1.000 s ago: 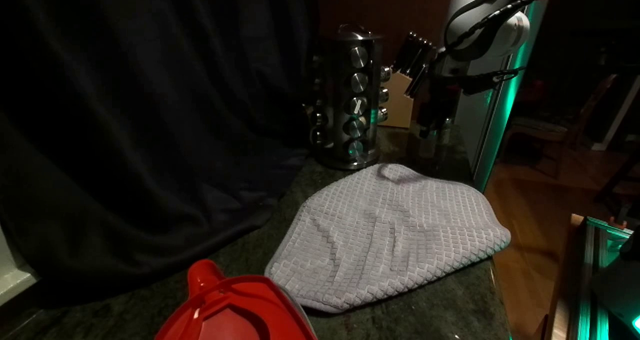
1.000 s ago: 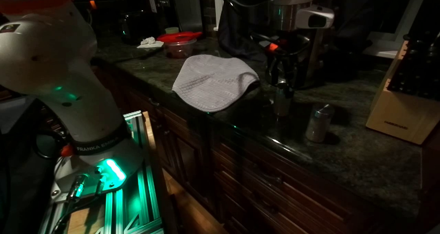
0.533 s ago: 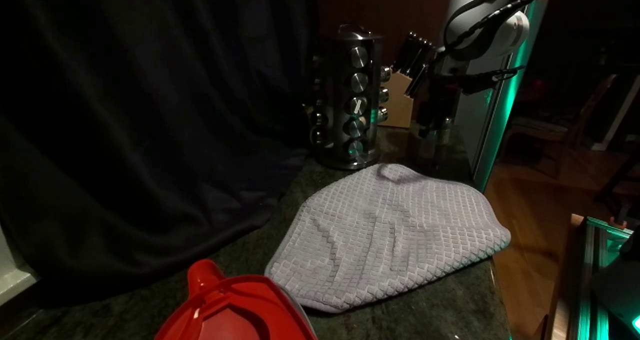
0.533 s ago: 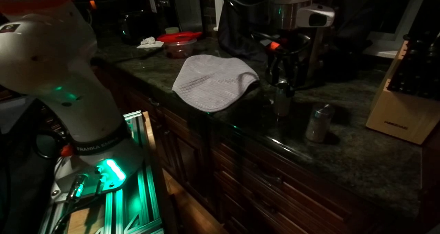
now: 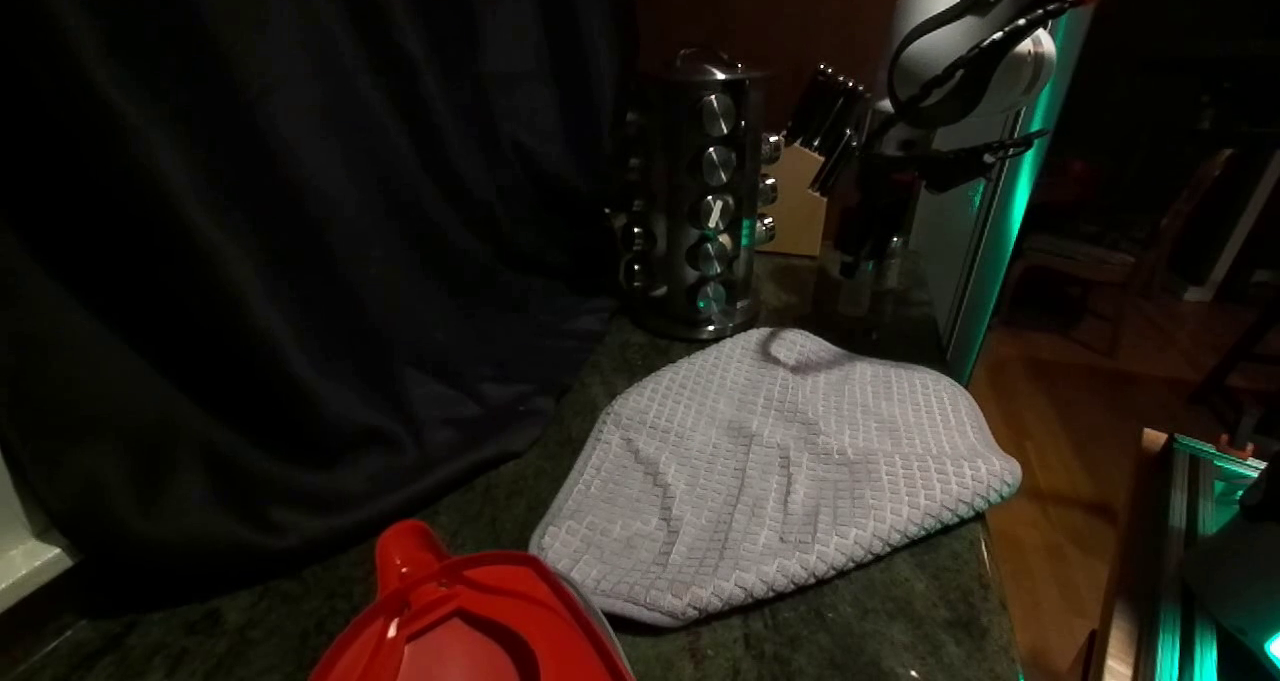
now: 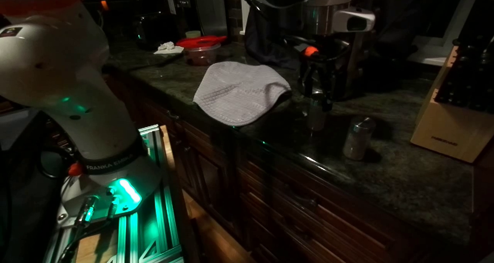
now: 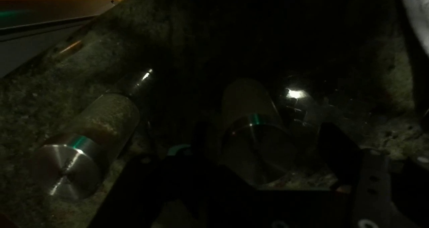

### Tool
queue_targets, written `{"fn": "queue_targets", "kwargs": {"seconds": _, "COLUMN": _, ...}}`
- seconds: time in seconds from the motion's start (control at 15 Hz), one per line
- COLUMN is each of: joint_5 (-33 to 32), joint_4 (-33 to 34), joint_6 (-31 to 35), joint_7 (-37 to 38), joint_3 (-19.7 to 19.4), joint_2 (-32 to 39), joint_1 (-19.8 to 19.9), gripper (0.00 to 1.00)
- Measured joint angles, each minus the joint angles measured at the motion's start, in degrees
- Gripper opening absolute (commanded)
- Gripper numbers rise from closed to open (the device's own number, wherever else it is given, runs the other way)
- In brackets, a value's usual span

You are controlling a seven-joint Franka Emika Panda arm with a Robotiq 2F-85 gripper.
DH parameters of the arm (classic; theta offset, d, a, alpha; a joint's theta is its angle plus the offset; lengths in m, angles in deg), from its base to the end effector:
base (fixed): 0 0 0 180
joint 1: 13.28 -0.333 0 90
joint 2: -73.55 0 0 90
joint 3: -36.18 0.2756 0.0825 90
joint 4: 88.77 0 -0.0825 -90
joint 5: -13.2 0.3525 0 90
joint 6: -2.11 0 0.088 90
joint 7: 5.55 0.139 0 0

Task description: Place the spice jar onto the spice rack

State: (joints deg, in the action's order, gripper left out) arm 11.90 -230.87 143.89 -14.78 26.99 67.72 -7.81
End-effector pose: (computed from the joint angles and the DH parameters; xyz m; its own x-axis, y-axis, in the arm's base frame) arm 0.4435 -0.1153 0.2874 0.9927 -0.0765 0.0937 -0.0782 -0.9968 0.0147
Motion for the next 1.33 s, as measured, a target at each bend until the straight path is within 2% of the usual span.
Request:
{"fn": "queue_targets", "kwargs": {"seconds": 0.33, "joint_5": -2.00, "joint_4": 0.01, "joint_6": 0.00, "joint_7": 1.15, "joint_3": 0.22, "joint_2": 0.43, "joint_1": 0.01, "gripper": 0.27}}
{"fn": "queue_targets", "kwargs": {"seconds": 0.4, "joint_5": -2.33, "joint_4": 0.02, "joint_6": 0.00, "joint_7": 1.36, "joint_3": 0.24, "joint_2": 0.51, "joint_1": 0.01, "gripper": 0.25}}
{"fn": "queue_targets", "kwargs": {"seconds": 0.47, "joint_5": -2.52, "joint_4": 0.08, "joint_6": 0.00, "joint_7": 1.49, "joint_3": 0.28, "joint_2": 0.56, "joint_1": 0.02, "gripper": 0.28}}
{"fn": "queue_targets", "kwargs": {"seconds": 1.0, "joint_5": -3.18, "joint_4": 0.55, "joint_6": 0.00, "joint_7": 2.17, "joint_3": 0.44, "joint_2": 0.93, "joint_1": 0.03, "gripper": 0.24}}
{"fn": "queue_targets", "kwargs": {"seconds": 1.33, "joint_5": 2.75, "joint_4": 1.52, "joint_6": -0.92, "joint_7": 1.27, "joint_3": -0.19, "joint_2": 1.23, "joint_1": 0.82, "gripper": 0.24}}
